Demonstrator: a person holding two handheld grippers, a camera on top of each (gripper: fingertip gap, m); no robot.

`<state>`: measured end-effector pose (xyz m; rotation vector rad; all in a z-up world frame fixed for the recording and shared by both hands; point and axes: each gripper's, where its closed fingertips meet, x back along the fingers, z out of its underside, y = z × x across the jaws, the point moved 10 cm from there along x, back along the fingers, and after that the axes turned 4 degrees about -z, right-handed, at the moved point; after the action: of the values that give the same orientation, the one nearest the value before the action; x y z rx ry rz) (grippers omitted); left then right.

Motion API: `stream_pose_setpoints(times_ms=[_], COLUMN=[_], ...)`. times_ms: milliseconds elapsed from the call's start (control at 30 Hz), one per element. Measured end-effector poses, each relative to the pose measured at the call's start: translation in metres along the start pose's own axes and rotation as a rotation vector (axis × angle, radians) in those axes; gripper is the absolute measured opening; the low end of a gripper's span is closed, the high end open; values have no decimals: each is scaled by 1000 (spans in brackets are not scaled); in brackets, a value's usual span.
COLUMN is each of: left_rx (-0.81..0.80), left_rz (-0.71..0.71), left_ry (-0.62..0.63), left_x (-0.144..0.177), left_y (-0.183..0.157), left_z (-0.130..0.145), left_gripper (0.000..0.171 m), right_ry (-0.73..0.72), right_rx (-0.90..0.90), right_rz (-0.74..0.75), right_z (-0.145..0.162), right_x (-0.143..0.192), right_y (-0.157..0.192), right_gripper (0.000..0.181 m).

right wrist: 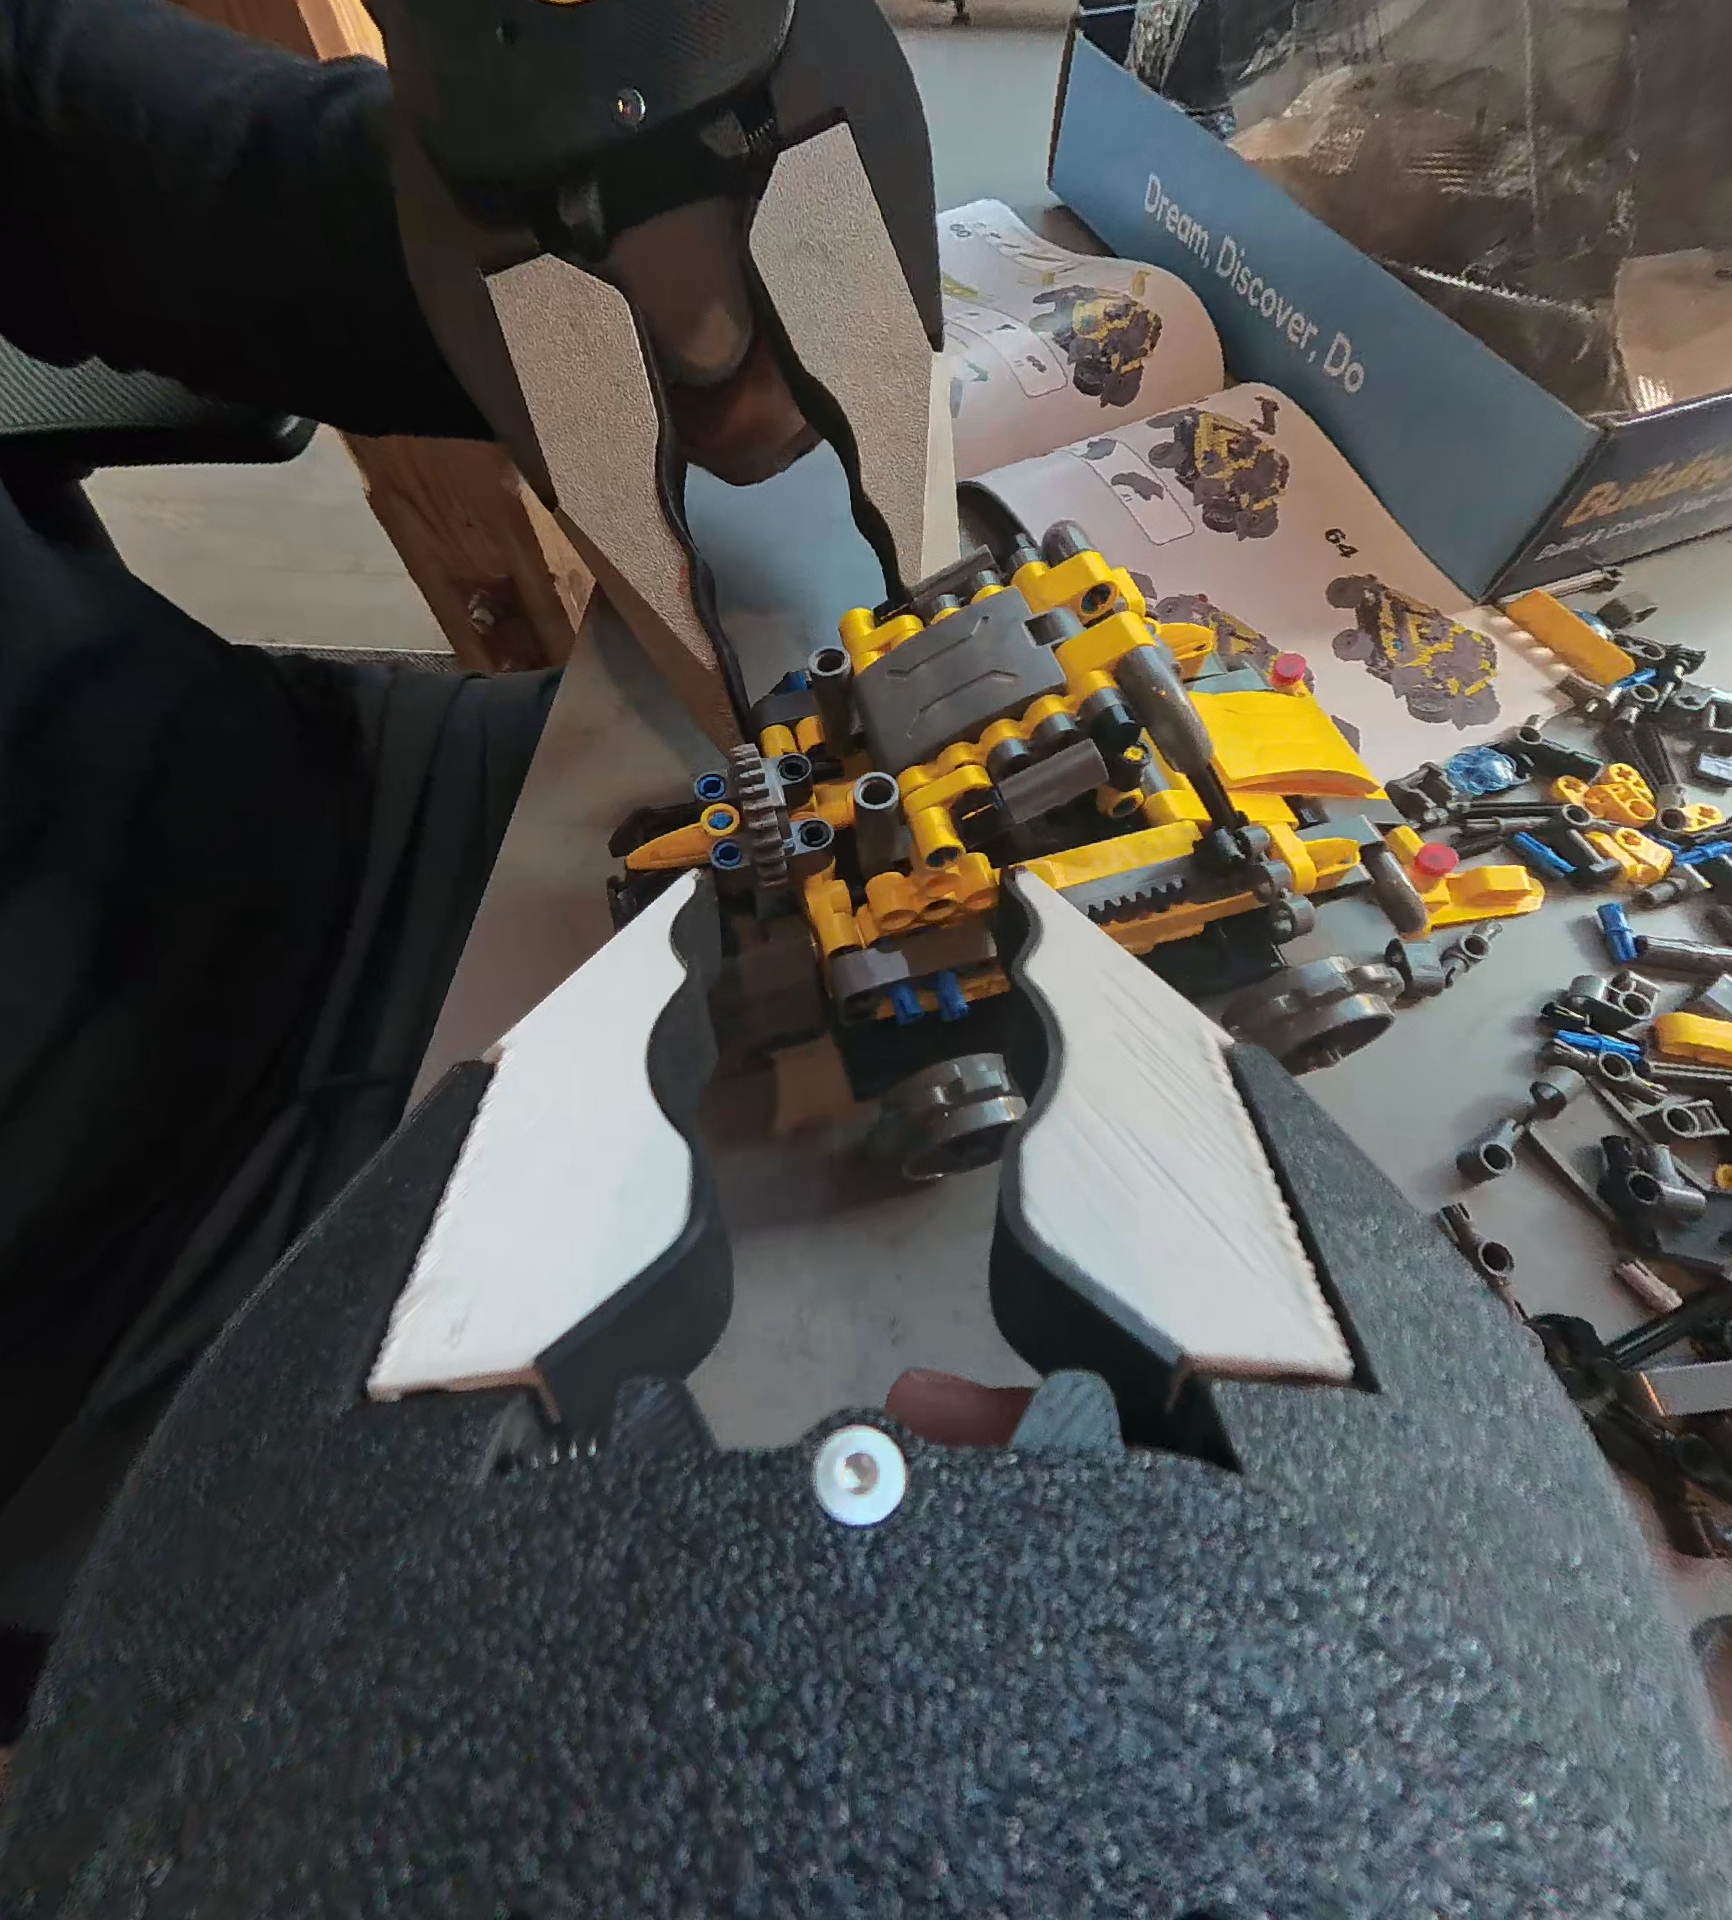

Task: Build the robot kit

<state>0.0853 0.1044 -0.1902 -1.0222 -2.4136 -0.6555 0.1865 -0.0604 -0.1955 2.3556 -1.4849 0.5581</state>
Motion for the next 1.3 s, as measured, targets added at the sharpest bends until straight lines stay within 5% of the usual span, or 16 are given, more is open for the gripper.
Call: stream_pose_setpoints(times_ms=[667,900,1000,1133,1300], left_rx=[64,74,76,82,163], left_rz=[180,153,169,94,27], left_ry=[-17,-27,-22,-56,-17], left_x=[-4,-3,6,27,30], left_y=[1,-1,-6,-8,-8], left_z=[-2,-1,0,7,23], left_gripper=[25,25,43,48,52], right_ry=[-9,25,-22,-195,-145], right_rx=[-14,-17,-46,-97,-121], right_rz=[-84,-61,26,123,216], right_z=[2,1,3,11,36], right_x=[4,7,20,38,48], right_y=[-3,2,7,34,66], right_gripper=[22,36,47,47,48])
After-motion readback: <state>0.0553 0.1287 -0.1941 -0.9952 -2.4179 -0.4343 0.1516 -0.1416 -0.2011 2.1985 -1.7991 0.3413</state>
